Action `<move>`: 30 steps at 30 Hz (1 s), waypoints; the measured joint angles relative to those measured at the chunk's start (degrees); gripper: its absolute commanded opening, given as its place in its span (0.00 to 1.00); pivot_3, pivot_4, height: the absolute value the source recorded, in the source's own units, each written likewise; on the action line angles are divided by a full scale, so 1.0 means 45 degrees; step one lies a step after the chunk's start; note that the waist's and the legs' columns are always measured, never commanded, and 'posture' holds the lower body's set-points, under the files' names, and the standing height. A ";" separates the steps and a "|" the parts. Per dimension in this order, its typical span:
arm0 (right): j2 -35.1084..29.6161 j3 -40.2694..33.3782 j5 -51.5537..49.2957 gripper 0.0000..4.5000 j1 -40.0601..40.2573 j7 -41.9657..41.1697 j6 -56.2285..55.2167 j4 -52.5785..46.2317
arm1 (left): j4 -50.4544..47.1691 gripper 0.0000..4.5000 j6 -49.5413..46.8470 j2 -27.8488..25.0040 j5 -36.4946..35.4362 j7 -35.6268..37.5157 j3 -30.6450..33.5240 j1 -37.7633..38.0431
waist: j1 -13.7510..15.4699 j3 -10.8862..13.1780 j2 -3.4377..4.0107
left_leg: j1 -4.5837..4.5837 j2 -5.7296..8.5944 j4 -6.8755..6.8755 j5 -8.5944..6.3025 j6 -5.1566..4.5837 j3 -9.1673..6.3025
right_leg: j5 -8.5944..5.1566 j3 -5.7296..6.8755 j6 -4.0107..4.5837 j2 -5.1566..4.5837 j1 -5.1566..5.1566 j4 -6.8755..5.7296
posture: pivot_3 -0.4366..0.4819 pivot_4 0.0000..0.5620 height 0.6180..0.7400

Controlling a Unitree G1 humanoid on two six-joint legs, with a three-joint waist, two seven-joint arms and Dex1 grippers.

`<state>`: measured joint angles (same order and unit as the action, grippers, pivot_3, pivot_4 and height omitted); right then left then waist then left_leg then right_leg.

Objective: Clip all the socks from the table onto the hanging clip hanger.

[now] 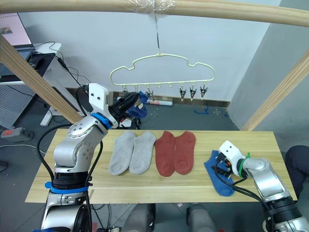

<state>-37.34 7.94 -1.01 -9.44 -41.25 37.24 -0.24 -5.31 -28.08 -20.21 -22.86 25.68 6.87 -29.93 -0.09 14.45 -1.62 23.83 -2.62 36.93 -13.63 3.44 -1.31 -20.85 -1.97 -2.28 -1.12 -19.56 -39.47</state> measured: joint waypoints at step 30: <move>0.0691 0.0934 -0.0388 0.01 -0.0595 -0.0490 -0.0274 -0.1788 | -0.0211 0.00 -0.0812 -0.0063 -0.0683 -0.0003 0.0184 0.0009 | -0.0034 0.0037 -0.0010 | -0.0002 -0.0001 -0.0005 -0.0001 0.0002 -0.0001 | 0.0006 -0.0008 -0.0012 0.0015 -0.0013 -0.0006 | 0.56 0.45 1.00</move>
<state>-34.23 12.14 -2.76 -12.12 -43.46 36.00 -8.28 -6.26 -31.74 -20.50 -25.93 25.67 7.70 -29.89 -0.25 14.62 -1.67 23.82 -2.63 36.91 -13.63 3.45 -1.31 -20.82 -2.00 -2.33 -1.05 -19.62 -39.50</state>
